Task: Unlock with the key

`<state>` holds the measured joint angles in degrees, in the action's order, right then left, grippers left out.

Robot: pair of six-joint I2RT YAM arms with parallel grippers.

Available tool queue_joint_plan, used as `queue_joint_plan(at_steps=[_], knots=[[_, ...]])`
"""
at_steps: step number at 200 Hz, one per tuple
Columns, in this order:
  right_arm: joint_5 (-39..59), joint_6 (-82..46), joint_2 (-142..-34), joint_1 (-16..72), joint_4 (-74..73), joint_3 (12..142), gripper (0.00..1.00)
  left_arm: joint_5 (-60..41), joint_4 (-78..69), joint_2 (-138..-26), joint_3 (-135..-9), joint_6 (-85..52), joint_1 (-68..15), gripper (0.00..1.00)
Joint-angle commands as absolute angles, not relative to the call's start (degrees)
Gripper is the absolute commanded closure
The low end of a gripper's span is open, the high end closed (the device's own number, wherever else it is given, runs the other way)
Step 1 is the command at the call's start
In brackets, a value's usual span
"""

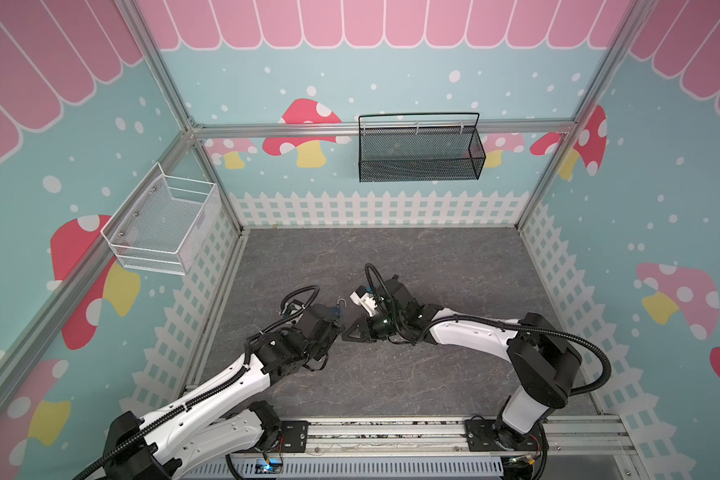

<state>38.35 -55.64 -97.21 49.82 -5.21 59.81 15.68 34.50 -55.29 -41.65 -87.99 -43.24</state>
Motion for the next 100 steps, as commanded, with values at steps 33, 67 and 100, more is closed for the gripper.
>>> queue_joint_plan(at_steps=[33, 67, 100], knots=[[43.15, -59.96, -98.01, 50.18, -17.46, 59.65, 1.00, 14.20, 28.66, -55.20, -39.34, -90.07, -43.24, 1.00], [46.46, -67.86, -99.28, 50.98, -29.86, 56.67, 1.00, 11.36, 22.90, -55.82, -39.68, -89.57, -43.24, 1.00], [40.87, -63.30, -97.99, 50.44, -21.33, 57.05, 1.00, 10.05, 24.23, -55.45, -40.34, -87.71, -43.22, 1.00]])
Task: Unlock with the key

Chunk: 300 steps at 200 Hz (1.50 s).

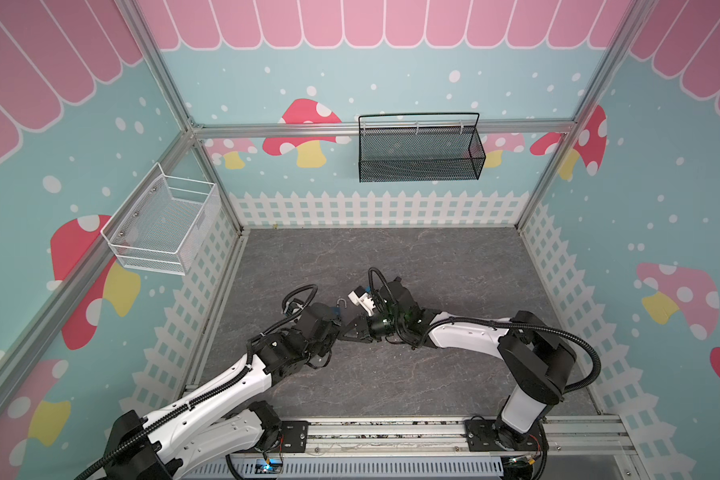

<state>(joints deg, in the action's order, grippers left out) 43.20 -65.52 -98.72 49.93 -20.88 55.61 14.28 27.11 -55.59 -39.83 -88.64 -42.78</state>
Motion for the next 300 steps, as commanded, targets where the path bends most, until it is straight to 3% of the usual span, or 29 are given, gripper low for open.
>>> queue_joint_plan(at_steps=[1, 39, 120, 300], knots=[[40.39, -62.89, -97.91, 50.45, -20.86, 57.18, 1.00, 10.08, 24.33, -55.41, -40.30, -87.71, -43.23, 1.00], [32.56, -56.64, -95.18, 50.08, -10.24, 57.35, 1.00, 12.51, 29.14, -54.39, -40.71, -85.68, -43.15, 1.00], [43.64, -56.34, -93.20, 49.31, -17.09, 51.86, 1.00, 16.02, 33.45, -56.16, -45.09, -80.92, -42.37, 1.00], [43.59, -56.71, -93.08, 47.29, -17.37, 53.66, 1.00, 13.43, 33.33, -58.94, -47.34, -79.21, -42.19, 1.00]])
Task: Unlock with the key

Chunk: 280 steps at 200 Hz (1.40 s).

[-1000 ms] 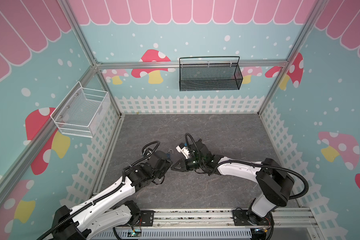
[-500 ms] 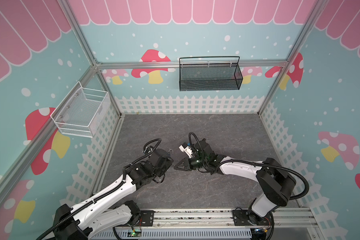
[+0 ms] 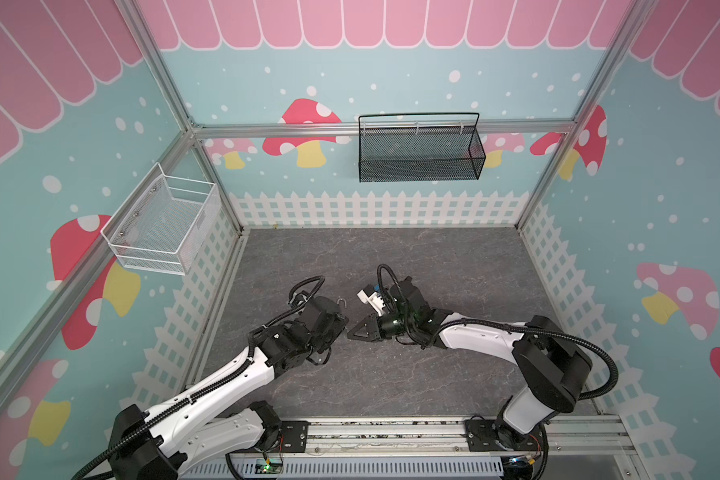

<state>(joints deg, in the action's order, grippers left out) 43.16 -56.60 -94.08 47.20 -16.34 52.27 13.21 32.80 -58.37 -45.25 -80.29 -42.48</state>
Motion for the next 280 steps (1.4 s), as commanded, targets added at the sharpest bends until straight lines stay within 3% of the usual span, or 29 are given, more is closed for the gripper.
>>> queue_joint_plan(at_steps=[1, 280], knots=[[43.59, -56.70, -93.08, 47.24, -17.34, 53.68, 1.00, 13.40, 33.32, -58.91, -47.36, -79.24, -42.19, 1.00], [43.19, -54.40, -93.94, 46.58, -13.94, 55.28, 1.00, 12.84, 33.58, -58.56, -47.59, -78.88, -42.20, 1.00]])
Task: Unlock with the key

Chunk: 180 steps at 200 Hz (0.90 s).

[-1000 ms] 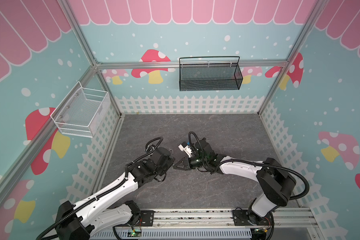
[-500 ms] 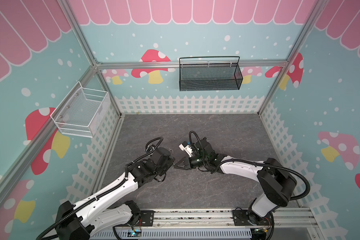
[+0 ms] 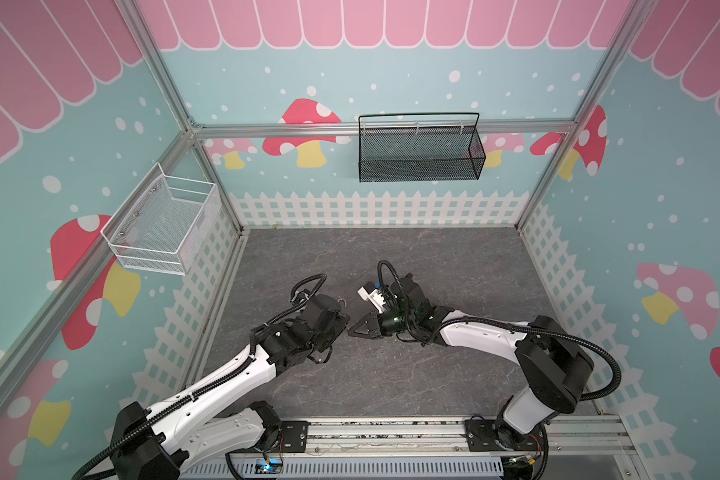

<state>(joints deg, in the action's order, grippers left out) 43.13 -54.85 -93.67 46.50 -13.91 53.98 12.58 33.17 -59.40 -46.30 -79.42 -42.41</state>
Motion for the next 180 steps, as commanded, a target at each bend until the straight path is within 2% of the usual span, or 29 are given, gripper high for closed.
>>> queue_joint_plan(at_steps=[1, 109, 180], knots=[[43.17, -54.40, -93.95, 46.54, -13.91, 55.24, 1.00, 12.84, 33.58, -58.59, -47.61, -78.82, -42.19, 1.00], [43.00, -54.41, -92.72, 46.76, -14.09, 51.42, 1.00, 13.62, 33.27, -57.70, -47.81, -78.66, -42.19, 1.00], [43.84, -54.56, -93.02, 46.76, -14.15, 54.22, 1.00, 13.49, 33.39, -58.12, -47.54, -77.26, -42.19, 1.00]])
